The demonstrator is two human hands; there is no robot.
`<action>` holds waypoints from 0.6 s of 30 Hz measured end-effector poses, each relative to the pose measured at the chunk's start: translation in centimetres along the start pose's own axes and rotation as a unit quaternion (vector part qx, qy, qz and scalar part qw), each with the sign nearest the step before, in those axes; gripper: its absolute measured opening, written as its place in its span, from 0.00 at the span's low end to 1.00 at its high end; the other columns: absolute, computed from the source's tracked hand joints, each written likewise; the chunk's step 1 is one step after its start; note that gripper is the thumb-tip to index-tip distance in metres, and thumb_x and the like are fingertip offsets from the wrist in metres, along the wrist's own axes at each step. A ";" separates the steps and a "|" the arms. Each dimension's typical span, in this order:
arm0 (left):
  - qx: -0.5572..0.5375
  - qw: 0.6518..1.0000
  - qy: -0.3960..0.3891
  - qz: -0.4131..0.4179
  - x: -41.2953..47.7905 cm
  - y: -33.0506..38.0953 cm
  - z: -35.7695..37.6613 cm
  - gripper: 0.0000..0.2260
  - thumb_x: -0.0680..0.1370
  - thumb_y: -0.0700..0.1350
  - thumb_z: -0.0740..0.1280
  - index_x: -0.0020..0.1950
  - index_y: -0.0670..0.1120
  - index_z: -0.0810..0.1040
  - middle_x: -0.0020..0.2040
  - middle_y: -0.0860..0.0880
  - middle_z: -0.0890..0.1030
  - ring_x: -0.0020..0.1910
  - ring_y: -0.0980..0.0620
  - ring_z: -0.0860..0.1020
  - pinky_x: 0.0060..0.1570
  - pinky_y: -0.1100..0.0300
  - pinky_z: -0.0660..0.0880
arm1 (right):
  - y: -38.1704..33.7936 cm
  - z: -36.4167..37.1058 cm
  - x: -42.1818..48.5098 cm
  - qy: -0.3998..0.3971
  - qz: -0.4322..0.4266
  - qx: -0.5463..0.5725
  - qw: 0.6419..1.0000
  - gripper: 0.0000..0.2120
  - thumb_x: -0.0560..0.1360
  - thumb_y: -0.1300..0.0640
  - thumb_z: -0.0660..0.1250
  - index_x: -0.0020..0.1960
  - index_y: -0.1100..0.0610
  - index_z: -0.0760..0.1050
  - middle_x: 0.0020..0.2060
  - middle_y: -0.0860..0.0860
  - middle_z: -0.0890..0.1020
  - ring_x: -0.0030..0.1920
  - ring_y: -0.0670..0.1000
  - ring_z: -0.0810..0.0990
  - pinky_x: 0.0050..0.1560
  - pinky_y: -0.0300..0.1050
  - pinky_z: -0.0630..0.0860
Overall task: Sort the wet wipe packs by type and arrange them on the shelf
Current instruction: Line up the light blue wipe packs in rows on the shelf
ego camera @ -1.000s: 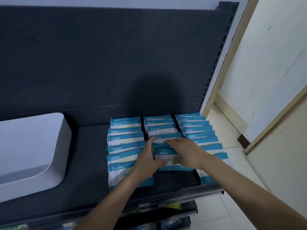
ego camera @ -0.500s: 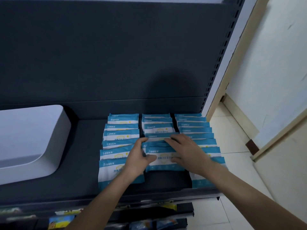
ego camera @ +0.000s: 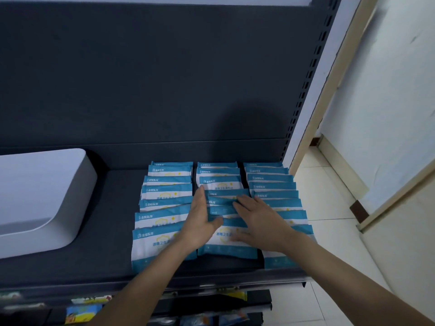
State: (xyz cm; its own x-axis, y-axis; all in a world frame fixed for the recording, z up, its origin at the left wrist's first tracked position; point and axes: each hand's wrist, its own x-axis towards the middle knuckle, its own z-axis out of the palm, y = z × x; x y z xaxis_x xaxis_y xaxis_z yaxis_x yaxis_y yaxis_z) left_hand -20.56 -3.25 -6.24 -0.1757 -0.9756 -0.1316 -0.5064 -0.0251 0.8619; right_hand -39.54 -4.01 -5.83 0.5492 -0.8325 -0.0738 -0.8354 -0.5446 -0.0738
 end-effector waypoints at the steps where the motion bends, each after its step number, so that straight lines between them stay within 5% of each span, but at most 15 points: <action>1: -0.005 1.000 -0.006 -0.003 0.1 -0.2 0.1 0.39 0.79 0.44 0.66 0.79 0.49 0.39 0.79 0.54 0.46 0.77 0.57 0.48 0.76 0.55 0.50 | -0.1 0.2 -0.1 -0.017 -0.006 -0.014 1.000 0.49 0.70 0.25 0.44 0.77 0.61 0.52 0.76 0.57 0.55 0.77 0.55 0.51 0.75 0.49 0.41; 4: -0.016 0.998 -0.034 -0.047 0.1 -0.4 -0.5 0.31 0.82 0.46 0.60 0.79 0.49 0.44 0.79 0.54 0.50 0.77 0.55 0.51 0.75 0.58 0.49 | -0.1 0.5 -0.4 -0.058 -0.014 -0.035 0.998 0.52 0.66 0.24 0.40 0.78 0.59 0.44 0.77 0.57 0.46 0.77 0.55 0.42 0.74 0.51 0.36; 7: -0.062 0.997 0.004 -0.043 -0.1 -0.4 -1.0 0.26 0.83 0.43 0.57 0.79 0.49 0.51 0.72 0.53 0.66 0.70 0.56 0.66 0.70 0.60 0.62 | -0.3 0.3 -0.7 -0.056 -0.015 -0.022 0.998 0.50 0.69 0.25 0.44 0.78 0.59 0.43 0.77 0.54 0.43 0.77 0.53 0.40 0.75 0.50 0.35; 9: -0.083 0.994 0.059 -0.033 -0.1 -0.4 -1.3 0.23 0.82 0.38 0.57 0.77 0.46 0.58 0.63 0.58 0.70 0.59 0.63 0.70 0.58 0.71 0.67 | -0.5 0.1 -0.8 -0.023 -0.026 0.008 0.999 0.45 0.73 0.29 0.49 0.77 0.60 0.51 0.77 0.53 0.51 0.77 0.52 0.46 0.76 0.49 0.40; 12: 0.024 0.996 0.086 -0.001 0.0 -0.8 -1.6 0.18 0.81 0.36 0.59 0.71 0.44 0.69 0.59 0.50 0.76 0.49 0.60 0.73 0.45 0.76 0.69 | -0.7 -0.1 0.0 0.035 -0.021 0.060 0.997 0.24 0.80 0.46 0.57 0.69 0.60 0.67 0.67 0.54 0.70 0.68 0.56 0.67 0.70 0.47 0.63; 18: 0.085 0.986 0.134 0.057 -0.5 -0.8 -1.4 0.15 0.80 0.38 0.63 0.66 0.41 0.74 0.63 0.49 0.73 0.61 0.54 0.72 0.60 0.69 0.65 | -1.1 -0.8 2.4 0.018 0.039 0.093 0.995 0.15 0.77 0.55 0.66 0.61 0.58 0.74 0.54 0.54 0.74 0.57 0.54 0.71 0.56 0.44 0.69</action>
State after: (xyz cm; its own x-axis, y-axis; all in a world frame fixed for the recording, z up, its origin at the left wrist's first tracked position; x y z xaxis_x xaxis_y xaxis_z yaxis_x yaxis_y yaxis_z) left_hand -18.93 -3.06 -6.20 -0.0218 -0.9932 0.1142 -0.6347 0.1020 0.7660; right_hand -37.31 -5.50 -5.09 0.4795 -0.8761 -0.0506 -0.8550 -0.4534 -0.2520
